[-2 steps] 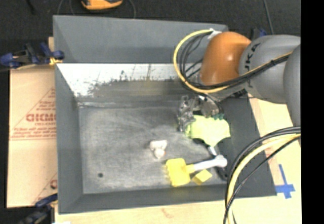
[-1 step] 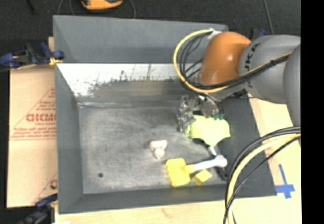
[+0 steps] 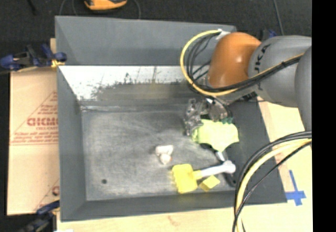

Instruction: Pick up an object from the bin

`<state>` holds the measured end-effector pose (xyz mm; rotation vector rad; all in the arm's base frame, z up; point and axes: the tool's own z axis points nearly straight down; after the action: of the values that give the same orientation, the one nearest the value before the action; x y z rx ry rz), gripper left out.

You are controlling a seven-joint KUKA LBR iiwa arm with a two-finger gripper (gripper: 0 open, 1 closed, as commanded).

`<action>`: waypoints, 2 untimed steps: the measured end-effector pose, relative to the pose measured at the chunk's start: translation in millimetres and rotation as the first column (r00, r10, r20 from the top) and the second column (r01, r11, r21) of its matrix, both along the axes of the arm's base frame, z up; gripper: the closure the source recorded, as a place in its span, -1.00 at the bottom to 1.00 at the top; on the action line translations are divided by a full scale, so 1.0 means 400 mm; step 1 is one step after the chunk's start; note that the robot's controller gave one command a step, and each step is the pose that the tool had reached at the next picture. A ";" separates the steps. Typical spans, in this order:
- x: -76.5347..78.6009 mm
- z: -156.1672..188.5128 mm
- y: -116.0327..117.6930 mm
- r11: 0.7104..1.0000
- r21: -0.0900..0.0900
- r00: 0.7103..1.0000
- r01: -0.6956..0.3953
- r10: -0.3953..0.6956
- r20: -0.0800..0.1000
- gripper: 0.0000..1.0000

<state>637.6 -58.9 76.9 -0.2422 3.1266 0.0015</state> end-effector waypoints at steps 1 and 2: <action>-0.002 0.025 0.000 1.000 0.000 1.000 0.001 -0.001 -0.003 1.00; -0.003 0.062 0.000 1.000 0.001 1.000 0.002 -0.002 -0.007 1.00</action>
Offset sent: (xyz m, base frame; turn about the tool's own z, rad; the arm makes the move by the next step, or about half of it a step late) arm 0.0000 0.0001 0.0693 0.0000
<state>636.2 -58.8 101.7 -0.2403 3.1338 0.0032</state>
